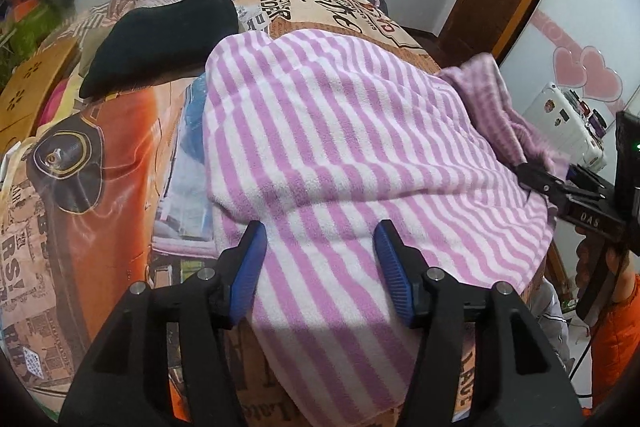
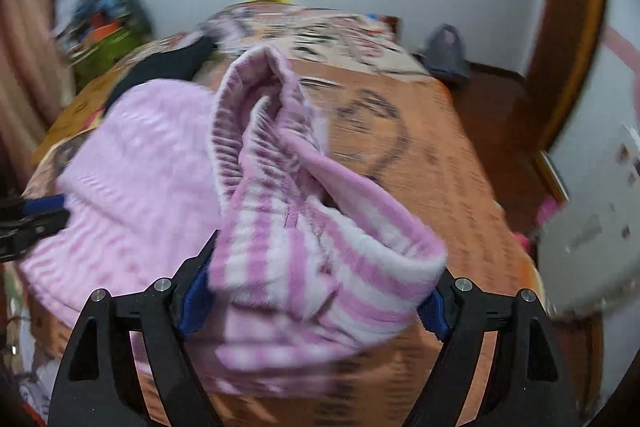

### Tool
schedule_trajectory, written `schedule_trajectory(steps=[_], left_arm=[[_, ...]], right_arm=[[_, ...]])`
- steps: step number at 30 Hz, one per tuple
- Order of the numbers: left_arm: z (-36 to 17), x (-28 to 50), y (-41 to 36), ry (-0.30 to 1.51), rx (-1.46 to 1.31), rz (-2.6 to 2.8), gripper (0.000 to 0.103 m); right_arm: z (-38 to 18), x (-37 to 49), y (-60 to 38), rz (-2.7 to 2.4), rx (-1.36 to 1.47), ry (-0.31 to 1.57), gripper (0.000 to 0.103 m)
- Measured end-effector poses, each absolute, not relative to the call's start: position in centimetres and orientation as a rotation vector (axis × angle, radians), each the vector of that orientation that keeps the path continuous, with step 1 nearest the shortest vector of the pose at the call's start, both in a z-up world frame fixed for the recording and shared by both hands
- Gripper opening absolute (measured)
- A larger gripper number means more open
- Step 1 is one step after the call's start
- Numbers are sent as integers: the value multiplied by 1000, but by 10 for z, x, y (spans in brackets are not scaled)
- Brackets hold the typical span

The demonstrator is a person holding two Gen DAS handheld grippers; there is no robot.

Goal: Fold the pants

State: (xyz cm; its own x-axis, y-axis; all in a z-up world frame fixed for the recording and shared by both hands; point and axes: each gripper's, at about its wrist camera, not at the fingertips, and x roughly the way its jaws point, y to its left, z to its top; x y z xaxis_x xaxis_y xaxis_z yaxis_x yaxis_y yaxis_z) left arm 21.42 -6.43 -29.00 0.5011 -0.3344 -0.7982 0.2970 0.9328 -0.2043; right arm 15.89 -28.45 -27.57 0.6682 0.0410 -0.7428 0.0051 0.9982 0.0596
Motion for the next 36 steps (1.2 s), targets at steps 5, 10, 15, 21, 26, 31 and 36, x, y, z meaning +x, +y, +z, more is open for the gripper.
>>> schedule_trajectory(steps=[5,10,15,21,26,31,36], left_arm=[[-288,213,-66,973,-21,-376,57],[-278,211,-61,972,7,-355,57],[-273,209,-42,967,28,-298,57],[-290,203,-35,1039,-26,-324,57],[-287,193,-50,996,55,-292,57],[-288,185,-55,979,54,-280,57],[-275,193,-41,975,-24,-299,56]], right_arm=[[-269,142,-311,-80,86,814,79],[-251,125,-310,-71,97,783,79],[-243,111,-282,9,48,777,81],[-247,103,-246,153,73,784,81],[-275,128,-225,220,79,859,80],[-287,147,-230,238,89,863,81],[-291,162,-240,236,74,866,81]])
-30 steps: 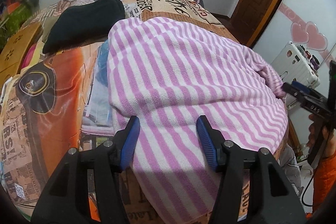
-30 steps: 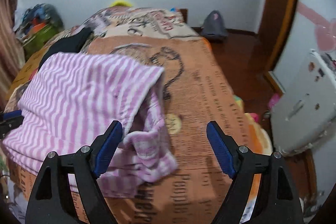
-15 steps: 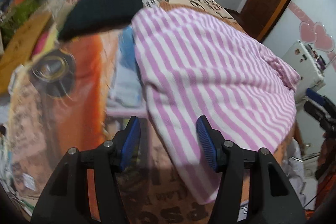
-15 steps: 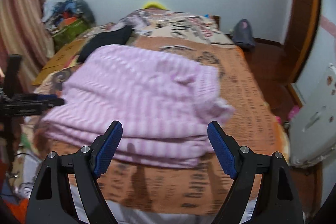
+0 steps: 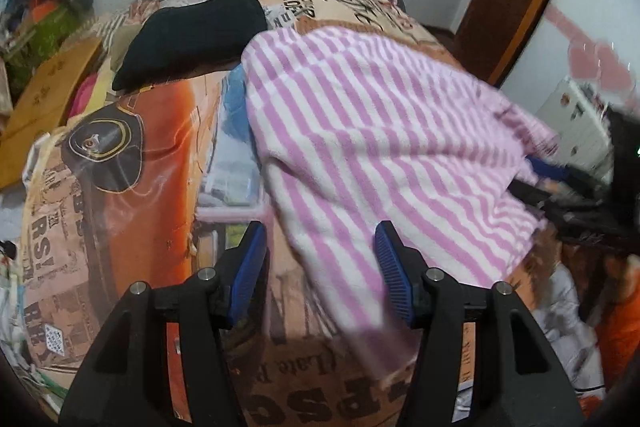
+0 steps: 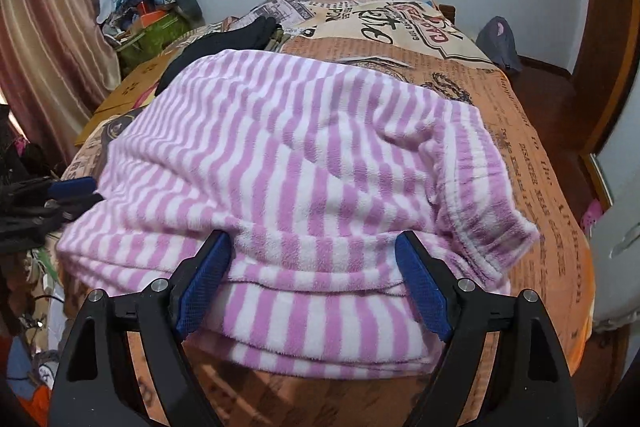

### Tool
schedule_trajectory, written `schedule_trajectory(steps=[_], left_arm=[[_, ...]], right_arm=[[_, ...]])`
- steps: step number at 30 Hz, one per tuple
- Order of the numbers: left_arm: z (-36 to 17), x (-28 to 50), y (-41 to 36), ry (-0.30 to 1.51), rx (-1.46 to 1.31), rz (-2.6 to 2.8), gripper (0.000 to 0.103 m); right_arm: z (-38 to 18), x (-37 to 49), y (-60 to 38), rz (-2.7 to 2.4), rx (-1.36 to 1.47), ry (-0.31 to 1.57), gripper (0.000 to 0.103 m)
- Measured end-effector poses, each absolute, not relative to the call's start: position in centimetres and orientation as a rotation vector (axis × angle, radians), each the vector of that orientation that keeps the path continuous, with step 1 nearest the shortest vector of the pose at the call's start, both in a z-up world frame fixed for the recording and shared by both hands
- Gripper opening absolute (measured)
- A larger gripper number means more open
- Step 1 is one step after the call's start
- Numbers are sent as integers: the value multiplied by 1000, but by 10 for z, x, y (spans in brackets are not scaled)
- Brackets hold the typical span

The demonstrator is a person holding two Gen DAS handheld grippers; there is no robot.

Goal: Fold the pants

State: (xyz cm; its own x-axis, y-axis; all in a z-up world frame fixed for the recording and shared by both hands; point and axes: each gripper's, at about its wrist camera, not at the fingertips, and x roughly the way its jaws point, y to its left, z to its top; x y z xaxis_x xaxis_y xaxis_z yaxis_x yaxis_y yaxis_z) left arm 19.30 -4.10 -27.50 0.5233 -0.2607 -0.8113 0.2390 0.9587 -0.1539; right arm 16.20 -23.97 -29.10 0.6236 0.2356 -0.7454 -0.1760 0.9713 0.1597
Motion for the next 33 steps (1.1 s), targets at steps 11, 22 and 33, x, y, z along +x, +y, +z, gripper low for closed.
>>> schedule_trajectory(steps=[11,22,33], left_arm=[[-246,323,-25,932,14,-287,56],[-293,415,-85,1041,127,-490,57],[-305,386,-91,1022,167,-464,58]], right_arm=[[-296,193,-262,220,15,888,82],[-315,245,-305,117,-14,912,82],[-292,248,-310,48,-28,904,80]])
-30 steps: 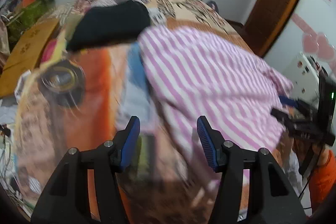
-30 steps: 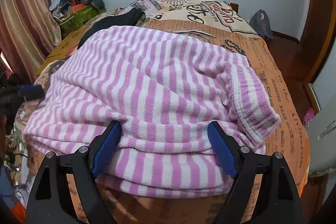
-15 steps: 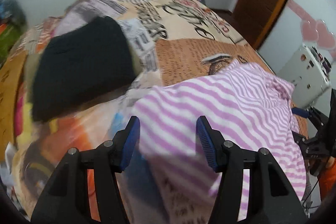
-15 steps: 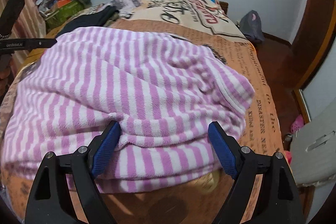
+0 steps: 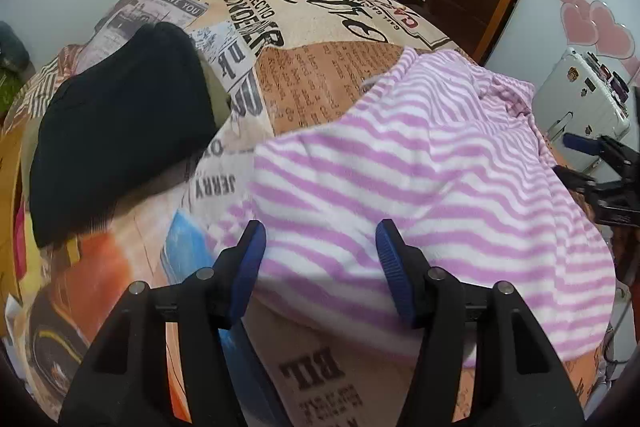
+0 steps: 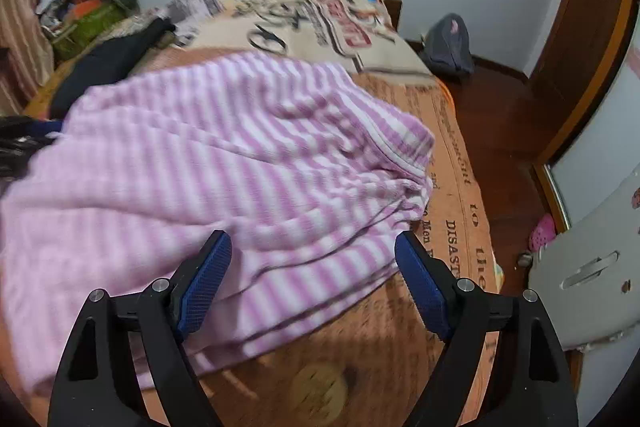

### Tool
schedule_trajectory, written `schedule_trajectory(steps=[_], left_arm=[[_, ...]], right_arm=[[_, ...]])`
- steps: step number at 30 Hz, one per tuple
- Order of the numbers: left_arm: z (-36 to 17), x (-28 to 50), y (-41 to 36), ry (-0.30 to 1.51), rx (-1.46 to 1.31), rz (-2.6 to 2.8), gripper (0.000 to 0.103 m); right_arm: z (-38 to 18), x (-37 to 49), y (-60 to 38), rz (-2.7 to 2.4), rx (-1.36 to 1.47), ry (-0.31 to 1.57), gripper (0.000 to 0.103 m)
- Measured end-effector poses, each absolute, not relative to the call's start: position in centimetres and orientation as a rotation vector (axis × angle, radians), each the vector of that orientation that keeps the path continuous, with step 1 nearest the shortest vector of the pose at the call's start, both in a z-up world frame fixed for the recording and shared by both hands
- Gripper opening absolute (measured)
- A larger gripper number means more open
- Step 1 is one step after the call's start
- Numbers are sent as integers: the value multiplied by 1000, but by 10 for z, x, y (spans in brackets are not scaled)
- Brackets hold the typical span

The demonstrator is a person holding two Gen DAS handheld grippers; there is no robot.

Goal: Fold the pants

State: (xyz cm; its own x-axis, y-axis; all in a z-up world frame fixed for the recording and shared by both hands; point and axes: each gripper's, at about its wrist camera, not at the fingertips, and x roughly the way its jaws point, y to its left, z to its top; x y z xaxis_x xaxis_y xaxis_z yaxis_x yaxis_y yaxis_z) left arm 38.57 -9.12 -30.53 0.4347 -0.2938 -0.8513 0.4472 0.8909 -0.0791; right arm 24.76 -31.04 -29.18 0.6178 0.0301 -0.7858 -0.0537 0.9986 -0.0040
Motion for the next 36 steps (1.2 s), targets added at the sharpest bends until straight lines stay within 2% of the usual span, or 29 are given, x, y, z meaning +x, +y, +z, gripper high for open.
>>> schedule_trajectory(steps=[8,13,17,23,31,36], left_arm=[[-302,355,-82,1011,148,-414,57],[-300,351,-67,1060,49,-405,57],[-286,341,-58,1046,42,-379,57],[-267,340,-62,1012,118,-363,57],[-271,360,-84,1044,167,-388,57],[-283,375,-107,1114,122,-500,66]], right_arm=[[-252,195,-259,221,89,807,81],[-273,195,-217,299,82,856,81],[-295,190,-205,294,7,881,85],[-298,180,-231,332,19,934,82],[-307,162,-276,272,71,987,80],[-307,152,-313,183,62,1027,80]])
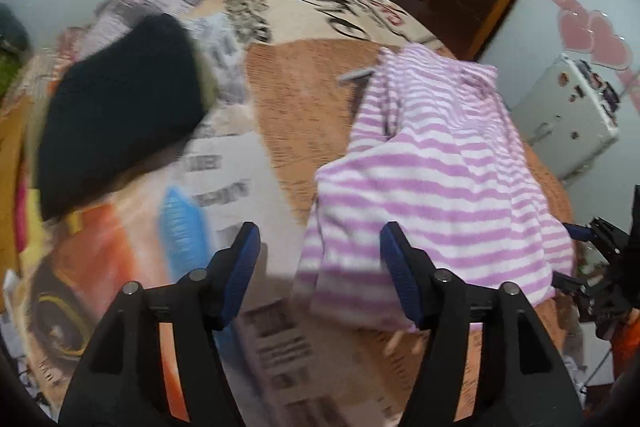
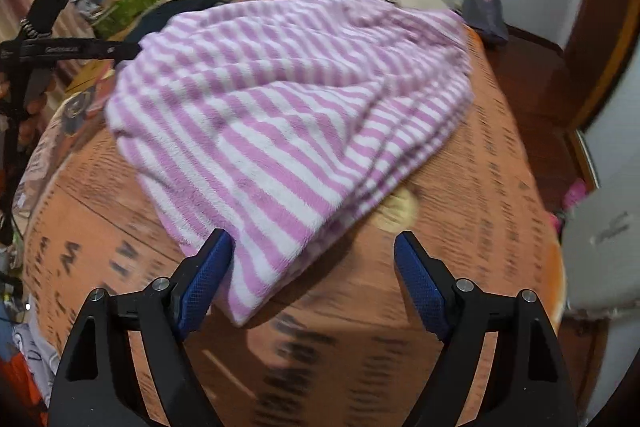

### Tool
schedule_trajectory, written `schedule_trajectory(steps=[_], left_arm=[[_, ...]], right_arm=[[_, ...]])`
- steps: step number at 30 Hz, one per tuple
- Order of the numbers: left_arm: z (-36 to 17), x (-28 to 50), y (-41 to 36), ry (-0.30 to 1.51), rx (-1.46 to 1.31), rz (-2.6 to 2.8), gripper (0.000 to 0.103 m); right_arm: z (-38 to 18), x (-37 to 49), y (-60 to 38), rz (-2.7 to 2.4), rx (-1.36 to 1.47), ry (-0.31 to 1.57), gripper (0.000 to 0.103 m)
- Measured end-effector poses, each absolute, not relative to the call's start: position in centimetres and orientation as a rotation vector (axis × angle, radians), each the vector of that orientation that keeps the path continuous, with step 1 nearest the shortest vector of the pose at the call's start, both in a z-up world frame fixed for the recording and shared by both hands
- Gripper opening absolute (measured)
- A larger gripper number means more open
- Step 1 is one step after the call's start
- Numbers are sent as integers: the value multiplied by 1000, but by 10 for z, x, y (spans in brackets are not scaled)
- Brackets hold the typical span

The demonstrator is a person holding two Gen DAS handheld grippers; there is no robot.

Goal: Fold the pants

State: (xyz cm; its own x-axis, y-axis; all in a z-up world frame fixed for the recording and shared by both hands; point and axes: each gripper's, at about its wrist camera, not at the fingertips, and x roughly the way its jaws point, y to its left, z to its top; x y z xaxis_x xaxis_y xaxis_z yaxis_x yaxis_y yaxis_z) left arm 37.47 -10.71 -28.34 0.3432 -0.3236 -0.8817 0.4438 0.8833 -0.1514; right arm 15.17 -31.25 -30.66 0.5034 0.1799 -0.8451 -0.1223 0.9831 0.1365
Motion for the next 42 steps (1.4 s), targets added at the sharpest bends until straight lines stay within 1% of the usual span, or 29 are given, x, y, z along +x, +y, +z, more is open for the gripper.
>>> schedule_trajectory(steps=[2,7,9,12,13,15,16,17,18,21,23,25,28,31,32,34,37,40,41,42], left_arm=[[-291,378,-117,1144,130,-534,66],[-308,391,-134,1195,93,-578,66],[-311,399,-134,1216,39,-602,66],[-312,401,-136,1214,33,-617,65],[-312,400,-137,1207,38,-623,63],[-311,397,-134,1202,17,-651,43],[-310,395,-132,1202,6,-651,39],[-309,392,-131,1197,8,-636,30],[-308,390,-129,1189,18,-615,25],[-303,376,-123,1156,52,-586,17],[-300,368,-114,1141,56,-564,14],[-297,360,-104,1135,46,-548,13],[-294,345,-83,1126,33,-517,12],[-292,329,-57,1125,7,-482,9],[-292,325,-48,1133,-6,-469,0],[-296,317,-31,1147,13,-393,0],[-301,306,-2,1185,-74,-403,0],[-287,299,10,1137,-120,-406,1],[-282,298,9,1120,-120,-409,5],[-277,301,7,1109,-123,-419,16]], right_arm=[[-300,148,-324,155,97,1022,80],[-281,144,-345,114,230,921,80],[-284,153,-350,109,274,910,80],[-301,172,-346,89,302,940,80],[-308,179,-342,87,313,957,80],[-323,188,-340,99,358,982,80],[-329,190,-341,113,398,981,80],[-330,191,-342,118,419,978,81],[-330,192,-342,122,427,977,82],[-328,195,-340,126,427,984,81],[-326,194,-337,132,415,989,79],[-325,200,-333,157,410,996,75],[-323,202,-317,181,355,1005,75],[-320,204,-303,207,334,1003,73],[-320,207,-299,217,336,1002,71],[-318,208,-294,217,333,1000,70],[-316,208,-288,208,319,991,70],[-316,210,-289,192,329,988,70],[-317,211,-291,187,340,988,70],[-316,210,-293,180,349,986,70]])
